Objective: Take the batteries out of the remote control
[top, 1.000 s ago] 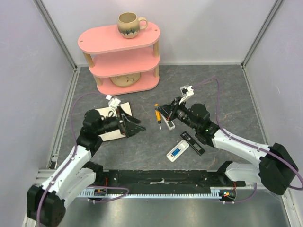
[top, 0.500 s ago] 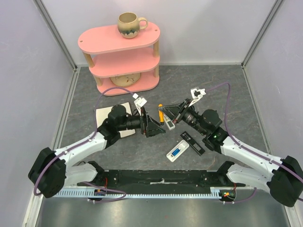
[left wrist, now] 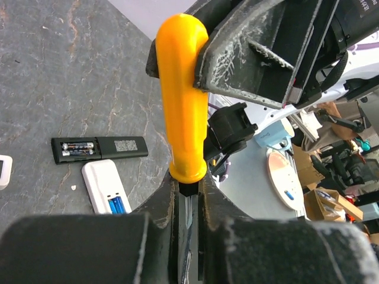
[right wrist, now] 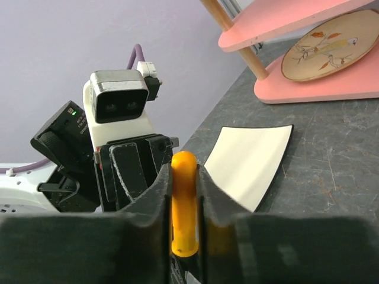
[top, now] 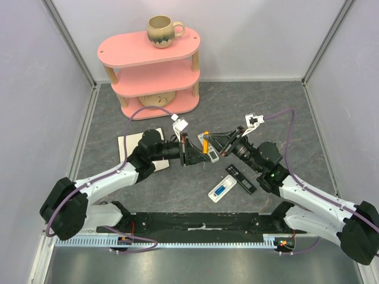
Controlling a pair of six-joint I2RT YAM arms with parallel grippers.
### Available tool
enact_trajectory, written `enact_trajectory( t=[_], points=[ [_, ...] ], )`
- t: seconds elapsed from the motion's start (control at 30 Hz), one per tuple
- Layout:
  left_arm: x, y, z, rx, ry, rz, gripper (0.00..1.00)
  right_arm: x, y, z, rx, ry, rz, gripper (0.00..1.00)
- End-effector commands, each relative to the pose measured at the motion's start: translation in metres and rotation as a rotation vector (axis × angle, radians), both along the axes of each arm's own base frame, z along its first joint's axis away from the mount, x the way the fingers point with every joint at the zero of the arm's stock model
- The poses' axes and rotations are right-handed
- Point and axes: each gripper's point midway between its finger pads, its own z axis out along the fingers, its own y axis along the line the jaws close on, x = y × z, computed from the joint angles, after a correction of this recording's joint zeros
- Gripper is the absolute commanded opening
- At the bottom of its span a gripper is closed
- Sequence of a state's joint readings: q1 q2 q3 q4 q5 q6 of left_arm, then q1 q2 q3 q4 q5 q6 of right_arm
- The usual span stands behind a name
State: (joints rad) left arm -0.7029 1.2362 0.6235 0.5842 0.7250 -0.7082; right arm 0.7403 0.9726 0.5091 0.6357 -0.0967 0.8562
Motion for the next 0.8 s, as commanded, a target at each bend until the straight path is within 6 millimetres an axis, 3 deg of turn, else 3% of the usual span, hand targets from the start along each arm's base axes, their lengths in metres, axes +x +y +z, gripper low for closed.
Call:
enact_trajectory(
  t=[0.0, 0.03, 0.13, 0.23, 0.5, 0.6, 0.77],
  points=[
    [0.002, 0.006, 0.021, -0.022, -0.099, 0.030, 0.02, -0.011, 0.004, 0.004, -0.080, -0.046, 0.053, 0.30],
    [0.000, 0.009, 0.023, -0.015, -0.106, 0.035, 0.02, -0.012, 0.004, 0.005, -0.105, -0.062, 0.057, 0.51],
    [-0.004, 0.016, 0.020, 0.025, -0.119, 0.049, 0.02, -0.012, 0.006, 0.003, -0.222, -0.095, 0.094, 0.70],
    [-0.007, 0.022, 0.017, 0.055, -0.130, 0.055, 0.02, -0.019, 0.011, 0.005, -0.262, -0.125, 0.199, 0.79],
    [-0.015, 0.028, 0.015, 0.116, -0.154, 0.026, 0.02, -0.033, 0.017, 0.017, -0.193, -0.133, 0.349, 0.76],
    [-0.015, 0.028, 0.014, 0.123, -0.156, 0.022, 0.02, -0.039, 0.023, 0.018, -0.154, -0.121, 0.405, 0.70],
    [-0.015, 0.027, 0.014, 0.126, -0.152, 0.012, 0.02, -0.039, 0.027, 0.006, -0.145, -0.071, 0.429, 0.46]
  ],
)
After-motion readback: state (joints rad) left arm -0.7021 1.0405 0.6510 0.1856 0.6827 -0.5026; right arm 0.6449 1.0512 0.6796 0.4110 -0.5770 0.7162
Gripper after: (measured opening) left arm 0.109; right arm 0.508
